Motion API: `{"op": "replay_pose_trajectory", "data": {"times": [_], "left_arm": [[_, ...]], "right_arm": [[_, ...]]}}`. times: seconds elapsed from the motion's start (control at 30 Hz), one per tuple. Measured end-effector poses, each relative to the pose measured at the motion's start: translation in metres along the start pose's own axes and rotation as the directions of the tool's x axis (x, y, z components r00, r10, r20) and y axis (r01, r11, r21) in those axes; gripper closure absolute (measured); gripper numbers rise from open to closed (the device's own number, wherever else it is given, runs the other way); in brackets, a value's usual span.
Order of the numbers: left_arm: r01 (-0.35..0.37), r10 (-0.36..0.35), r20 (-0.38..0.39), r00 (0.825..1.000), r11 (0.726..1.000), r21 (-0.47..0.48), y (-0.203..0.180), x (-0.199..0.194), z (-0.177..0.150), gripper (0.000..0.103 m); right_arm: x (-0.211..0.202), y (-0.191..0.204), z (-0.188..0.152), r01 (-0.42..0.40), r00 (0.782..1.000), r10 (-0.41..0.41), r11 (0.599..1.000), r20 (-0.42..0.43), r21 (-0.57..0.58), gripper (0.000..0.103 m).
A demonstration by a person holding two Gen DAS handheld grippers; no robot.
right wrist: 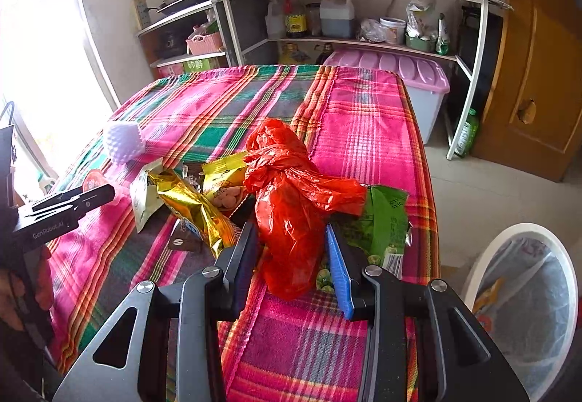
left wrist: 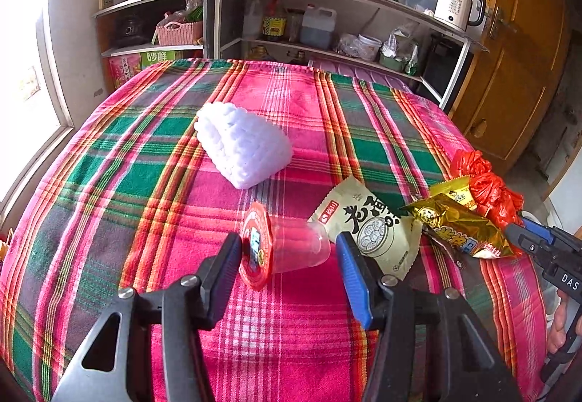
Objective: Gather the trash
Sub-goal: 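Grasp the clear plastic cup with the left tool while the right tool grasps the red plastic bag, then carry the clear cup and red plastic bag over the white bin with both tools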
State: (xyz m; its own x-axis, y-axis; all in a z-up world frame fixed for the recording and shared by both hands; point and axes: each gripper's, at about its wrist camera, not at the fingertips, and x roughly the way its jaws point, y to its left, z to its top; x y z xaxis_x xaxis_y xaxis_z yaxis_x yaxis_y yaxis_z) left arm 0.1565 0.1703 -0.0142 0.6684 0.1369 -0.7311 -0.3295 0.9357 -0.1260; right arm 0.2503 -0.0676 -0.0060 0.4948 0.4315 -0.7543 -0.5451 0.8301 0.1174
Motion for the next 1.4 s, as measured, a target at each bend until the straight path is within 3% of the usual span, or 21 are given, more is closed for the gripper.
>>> {"op": "replay_pose_trajectory", "data": {"times": [0.23,0.3,0.4,0.63,1.03,1.4], "left_arm": [[-0.024,0.024,-0.037,0.999,1.0,-0.006,0.0,0.008,0.001,0.051],[-0.019,0.018,-0.032,0.999,1.0,-0.01,0.001,0.007,0.0,0.052],[-0.012,0.012,-0.015,1.0,1.0,-0.011,0.001,0.003,0.0,0.053],[0.003,-0.003,0.033,0.999,1.0,0.003,-0.003,-0.011,-0.005,0.057],[0.138,-0.143,0.135,0.981,0.989,0.045,-0.027,-0.057,-0.019,0.057],[0.228,-0.244,0.133,0.96,0.965,0.126,-0.071,-0.078,-0.033,0.057]], "right_arm": [[0.005,-0.001,0.0,0.006,1.0,-0.006,1.0,-0.007,0.007,0.067],[0.006,-0.001,0.0,-0.007,1.0,0.007,1.0,-0.008,0.01,0.075],[0.005,0.0,-0.002,-0.012,1.0,0.012,1.0,-0.004,0.01,0.08],[-0.005,0.0,-0.008,-0.038,0.999,0.038,0.999,0.019,0.033,0.082],[-0.05,-0.005,-0.022,-0.081,0.993,0.073,0.993,0.089,0.082,0.082],[-0.091,-0.021,-0.048,-0.086,0.989,0.067,0.986,0.133,0.145,0.082]]}}
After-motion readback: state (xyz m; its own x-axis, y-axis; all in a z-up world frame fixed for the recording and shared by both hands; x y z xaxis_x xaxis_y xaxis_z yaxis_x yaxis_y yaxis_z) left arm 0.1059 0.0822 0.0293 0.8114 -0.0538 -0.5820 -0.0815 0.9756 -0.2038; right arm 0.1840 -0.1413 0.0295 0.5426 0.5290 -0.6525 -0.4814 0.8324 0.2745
